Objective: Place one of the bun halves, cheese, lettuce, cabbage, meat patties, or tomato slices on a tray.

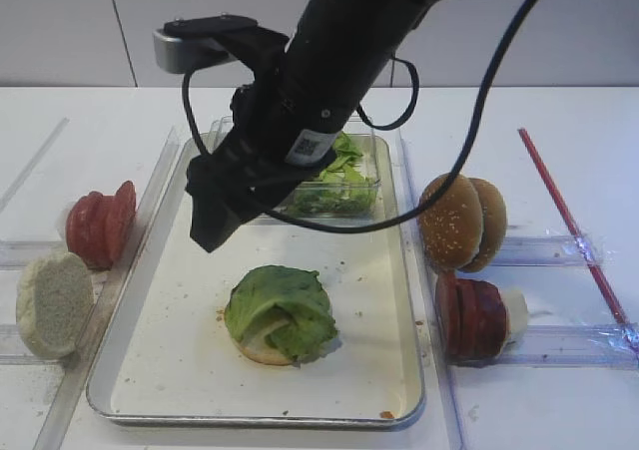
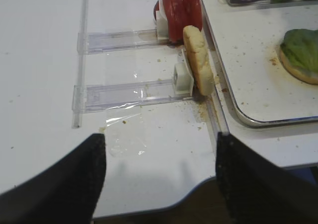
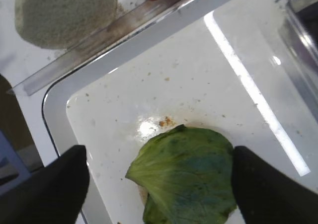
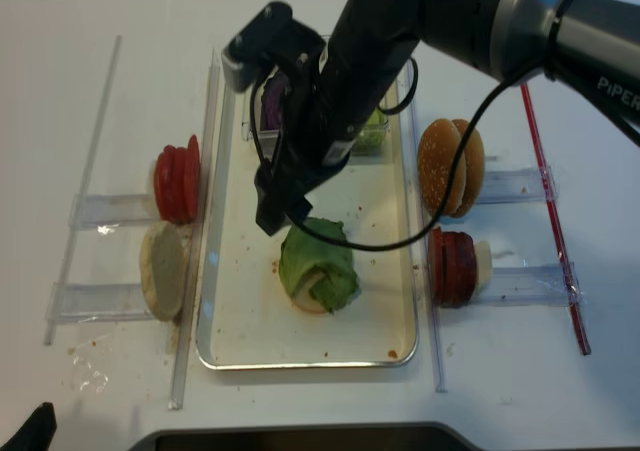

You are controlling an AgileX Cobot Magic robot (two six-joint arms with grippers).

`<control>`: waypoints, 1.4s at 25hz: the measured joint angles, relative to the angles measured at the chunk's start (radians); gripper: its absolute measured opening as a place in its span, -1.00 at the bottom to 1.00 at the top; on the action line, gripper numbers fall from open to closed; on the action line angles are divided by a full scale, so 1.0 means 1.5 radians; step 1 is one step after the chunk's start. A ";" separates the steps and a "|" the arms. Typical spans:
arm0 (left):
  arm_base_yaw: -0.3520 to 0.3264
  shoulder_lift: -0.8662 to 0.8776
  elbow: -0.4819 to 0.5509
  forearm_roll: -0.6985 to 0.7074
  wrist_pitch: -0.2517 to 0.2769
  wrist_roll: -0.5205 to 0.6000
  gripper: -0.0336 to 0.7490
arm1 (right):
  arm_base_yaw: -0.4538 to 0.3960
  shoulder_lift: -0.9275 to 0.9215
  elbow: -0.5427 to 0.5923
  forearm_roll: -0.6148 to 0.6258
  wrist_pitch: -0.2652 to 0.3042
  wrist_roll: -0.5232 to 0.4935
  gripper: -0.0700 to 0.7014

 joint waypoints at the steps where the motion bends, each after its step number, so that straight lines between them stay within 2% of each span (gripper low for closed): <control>1: 0.000 0.000 0.000 0.000 0.000 0.000 0.20 | 0.000 0.000 -0.012 -0.009 0.004 0.025 0.72; 7: 0.000 0.000 0.000 0.000 0.000 0.000 0.20 | 0.000 0.000 -0.076 -0.029 0.029 0.126 0.72; 12: 0.000 0.000 0.000 0.000 0.000 0.000 0.20 | 0.000 0.000 -0.112 -0.056 0.081 0.198 0.67; 15: 0.000 0.000 0.000 0.000 0.000 0.000 0.20 | -0.003 0.000 -0.130 -0.076 0.126 0.221 0.66; 17: 0.000 0.000 0.000 0.000 0.000 0.000 0.20 | -0.012 0.000 -0.135 -0.077 0.138 0.232 0.66; 35: 0.000 0.000 0.000 0.000 0.000 0.000 0.20 | -0.225 0.000 -0.138 -0.126 0.144 0.234 0.66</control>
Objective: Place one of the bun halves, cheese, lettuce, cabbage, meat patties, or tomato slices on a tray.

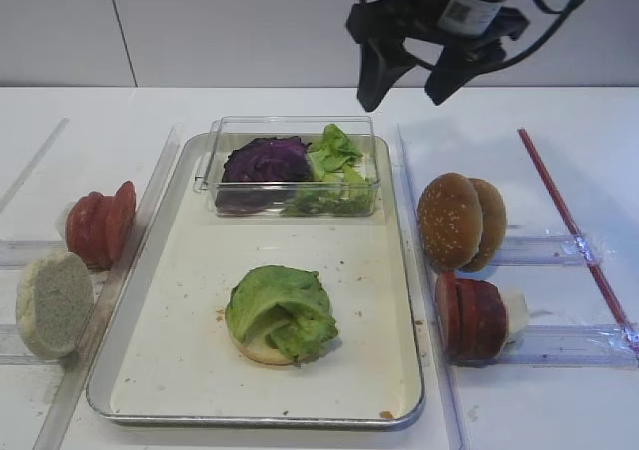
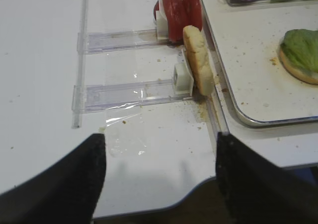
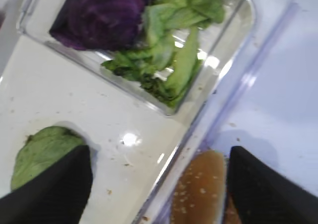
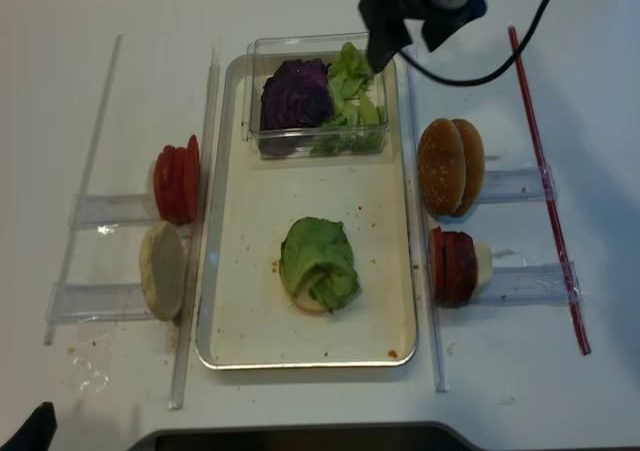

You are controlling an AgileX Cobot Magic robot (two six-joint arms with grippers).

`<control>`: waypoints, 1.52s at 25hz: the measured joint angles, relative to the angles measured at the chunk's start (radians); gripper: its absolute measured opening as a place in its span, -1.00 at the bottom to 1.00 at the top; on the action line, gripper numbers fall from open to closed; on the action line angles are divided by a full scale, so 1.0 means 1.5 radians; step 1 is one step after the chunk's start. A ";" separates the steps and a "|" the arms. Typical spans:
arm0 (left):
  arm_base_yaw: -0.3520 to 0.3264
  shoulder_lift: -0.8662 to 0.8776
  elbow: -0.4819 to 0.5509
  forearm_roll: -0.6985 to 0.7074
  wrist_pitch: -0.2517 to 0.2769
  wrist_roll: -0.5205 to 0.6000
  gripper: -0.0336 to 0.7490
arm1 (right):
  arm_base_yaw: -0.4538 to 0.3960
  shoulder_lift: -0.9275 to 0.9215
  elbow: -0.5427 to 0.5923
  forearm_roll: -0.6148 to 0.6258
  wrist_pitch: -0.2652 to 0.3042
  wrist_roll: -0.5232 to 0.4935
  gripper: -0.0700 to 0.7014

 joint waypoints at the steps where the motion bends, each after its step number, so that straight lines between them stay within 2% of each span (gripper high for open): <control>1: 0.000 0.000 0.000 0.000 0.000 0.000 0.20 | -0.013 0.000 0.000 -0.007 0.000 0.000 0.66; 10: 0.000 0.000 0.000 -0.004 0.000 0.000 0.20 | -0.095 0.000 0.000 -0.110 0.000 0.014 0.66; 24: 0.000 0.000 0.000 0.000 0.000 0.000 0.20 | -0.234 -0.053 0.000 -0.123 0.004 0.022 0.66; 28: 0.000 0.000 0.000 0.000 0.000 0.000 0.20 | -0.251 -0.113 0.015 -0.127 0.004 0.022 0.66; 38: 0.000 0.000 0.000 -0.004 0.000 0.000 0.20 | -0.252 -0.313 0.139 -0.130 0.013 0.022 0.66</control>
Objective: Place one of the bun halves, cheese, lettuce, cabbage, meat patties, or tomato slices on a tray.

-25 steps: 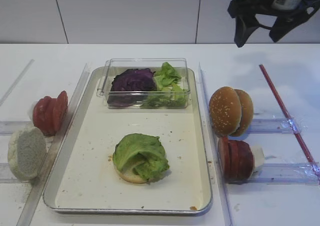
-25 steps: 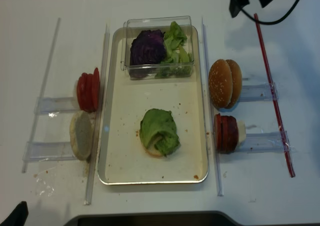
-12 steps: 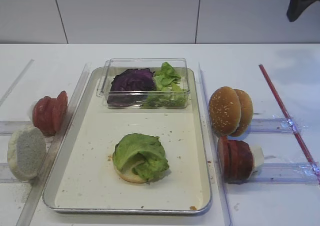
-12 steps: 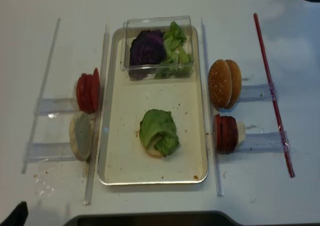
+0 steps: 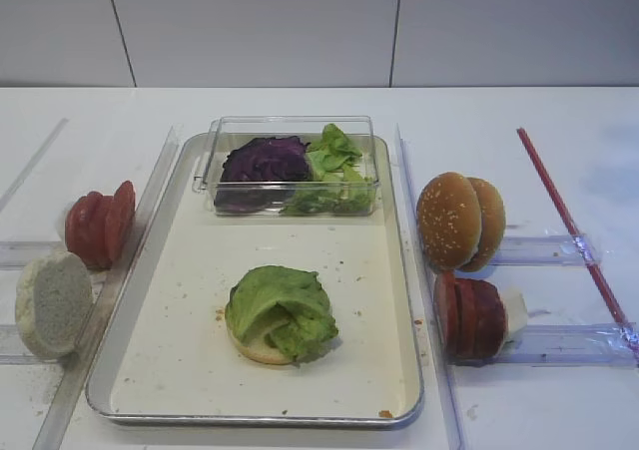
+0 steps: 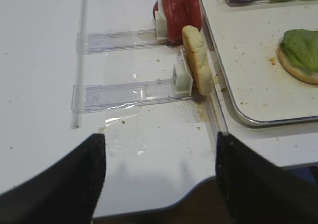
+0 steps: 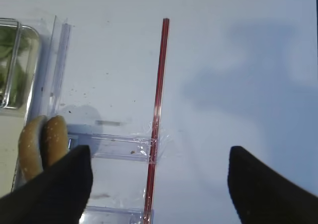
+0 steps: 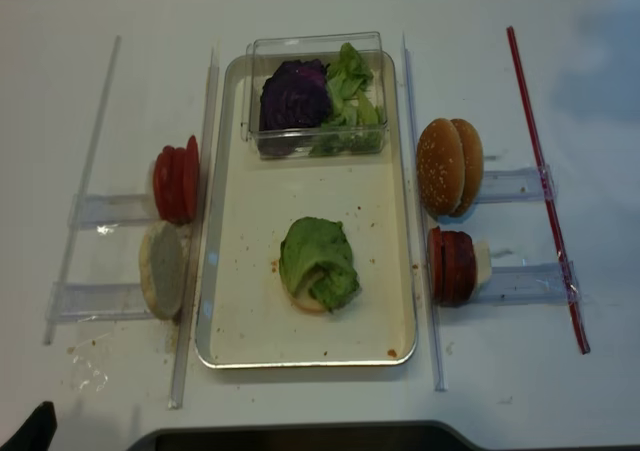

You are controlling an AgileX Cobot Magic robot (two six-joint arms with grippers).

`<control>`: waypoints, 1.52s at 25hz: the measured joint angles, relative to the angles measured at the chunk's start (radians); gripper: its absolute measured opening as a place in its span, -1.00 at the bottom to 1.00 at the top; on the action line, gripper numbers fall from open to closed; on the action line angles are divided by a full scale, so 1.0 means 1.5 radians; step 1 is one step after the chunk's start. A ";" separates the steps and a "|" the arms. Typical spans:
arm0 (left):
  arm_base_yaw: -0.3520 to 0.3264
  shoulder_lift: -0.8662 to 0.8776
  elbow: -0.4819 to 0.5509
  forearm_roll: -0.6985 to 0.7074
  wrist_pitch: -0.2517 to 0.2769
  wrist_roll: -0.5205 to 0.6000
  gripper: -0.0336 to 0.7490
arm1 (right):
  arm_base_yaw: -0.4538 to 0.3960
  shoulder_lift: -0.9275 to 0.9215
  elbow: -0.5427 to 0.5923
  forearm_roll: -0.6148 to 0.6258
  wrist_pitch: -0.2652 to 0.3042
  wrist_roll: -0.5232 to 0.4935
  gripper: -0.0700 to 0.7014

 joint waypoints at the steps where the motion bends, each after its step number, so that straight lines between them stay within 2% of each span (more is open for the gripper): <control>1: 0.000 0.000 0.000 0.000 0.000 0.000 0.20 | 0.000 -0.023 0.011 0.000 0.001 0.000 0.66; 21: 0.000 0.000 0.000 0.000 0.000 0.000 0.20 | 0.000 -0.429 0.195 0.000 0.013 0.000 0.62; 38: 0.000 0.000 0.000 0.000 0.000 0.000 0.20 | 0.000 -0.684 0.453 -0.023 0.016 0.000 0.58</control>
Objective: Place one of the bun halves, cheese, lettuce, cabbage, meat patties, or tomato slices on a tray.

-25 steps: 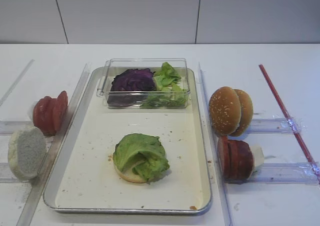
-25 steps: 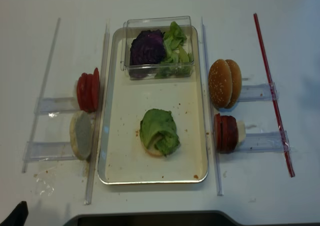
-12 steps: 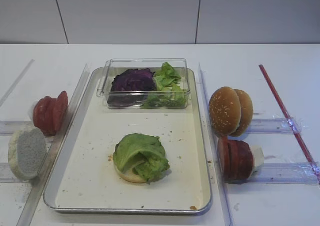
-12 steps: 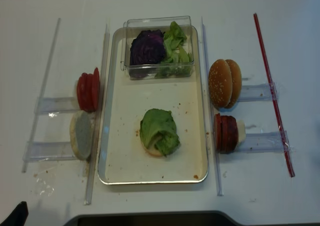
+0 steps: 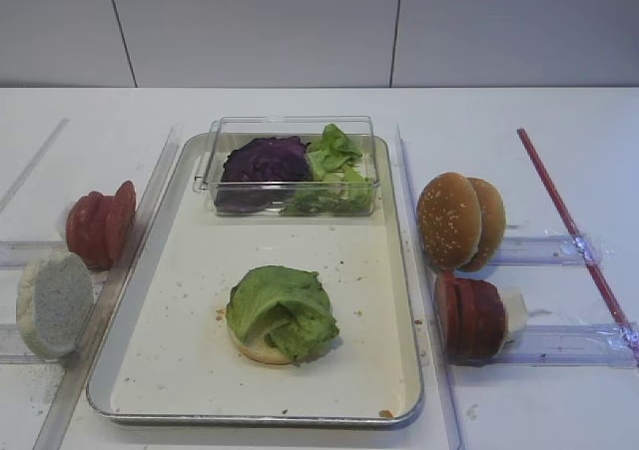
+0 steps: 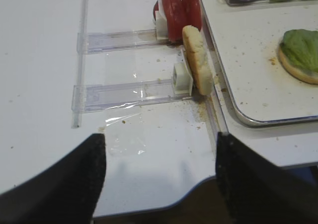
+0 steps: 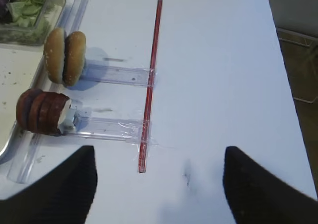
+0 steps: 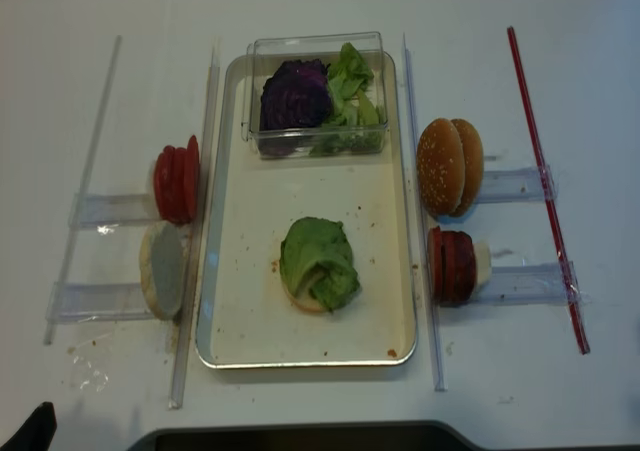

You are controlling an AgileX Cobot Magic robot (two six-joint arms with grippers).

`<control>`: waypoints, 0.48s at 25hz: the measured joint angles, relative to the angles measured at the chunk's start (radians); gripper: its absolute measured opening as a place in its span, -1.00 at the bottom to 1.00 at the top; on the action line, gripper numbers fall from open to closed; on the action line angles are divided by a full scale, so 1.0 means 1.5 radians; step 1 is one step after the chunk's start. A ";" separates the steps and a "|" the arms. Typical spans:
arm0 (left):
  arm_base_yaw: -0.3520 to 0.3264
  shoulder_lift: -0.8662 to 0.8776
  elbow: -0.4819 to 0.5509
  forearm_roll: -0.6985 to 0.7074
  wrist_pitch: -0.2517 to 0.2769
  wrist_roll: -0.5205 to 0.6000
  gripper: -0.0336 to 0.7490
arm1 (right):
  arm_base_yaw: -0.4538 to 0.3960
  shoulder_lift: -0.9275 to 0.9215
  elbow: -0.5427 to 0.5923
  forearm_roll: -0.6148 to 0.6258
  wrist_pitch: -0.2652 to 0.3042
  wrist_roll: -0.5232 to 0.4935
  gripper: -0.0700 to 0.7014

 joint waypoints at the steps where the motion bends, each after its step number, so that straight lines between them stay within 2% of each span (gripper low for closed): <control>1: 0.000 0.000 0.000 0.000 0.000 0.000 0.20 | 0.000 -0.016 0.013 -0.002 0.000 0.000 0.58; 12: 0.000 0.000 0.000 0.004 0.000 0.000 0.20 | 0.000 -0.162 0.153 -0.004 -0.008 0.022 0.58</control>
